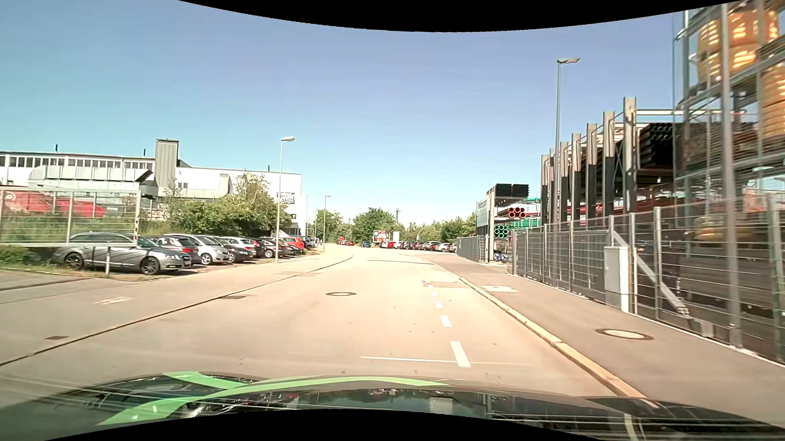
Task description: Follow the waypoints while adhering to traffic rules and regulations
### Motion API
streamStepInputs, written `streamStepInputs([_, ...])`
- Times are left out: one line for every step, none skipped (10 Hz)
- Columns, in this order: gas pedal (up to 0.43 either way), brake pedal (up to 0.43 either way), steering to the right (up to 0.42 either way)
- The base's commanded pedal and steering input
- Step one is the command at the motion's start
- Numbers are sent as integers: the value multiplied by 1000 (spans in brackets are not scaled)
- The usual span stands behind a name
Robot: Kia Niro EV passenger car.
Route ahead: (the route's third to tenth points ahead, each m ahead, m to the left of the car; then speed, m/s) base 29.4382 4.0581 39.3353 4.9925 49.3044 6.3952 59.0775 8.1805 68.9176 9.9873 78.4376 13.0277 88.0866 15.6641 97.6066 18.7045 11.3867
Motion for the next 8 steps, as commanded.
streamStepInputs([138, 0, -6])
streamStepInputs([138, 0, -6])
streamStepInputs([138, 0, -6])
streamStepInputs([150, 0, -5])
streamStepInputs([150, 0, -6])
streamStepInputs([150, 0, -7])
streamStepInputs([150, 0, -8])
streamStepInputs([150, 0, -9])
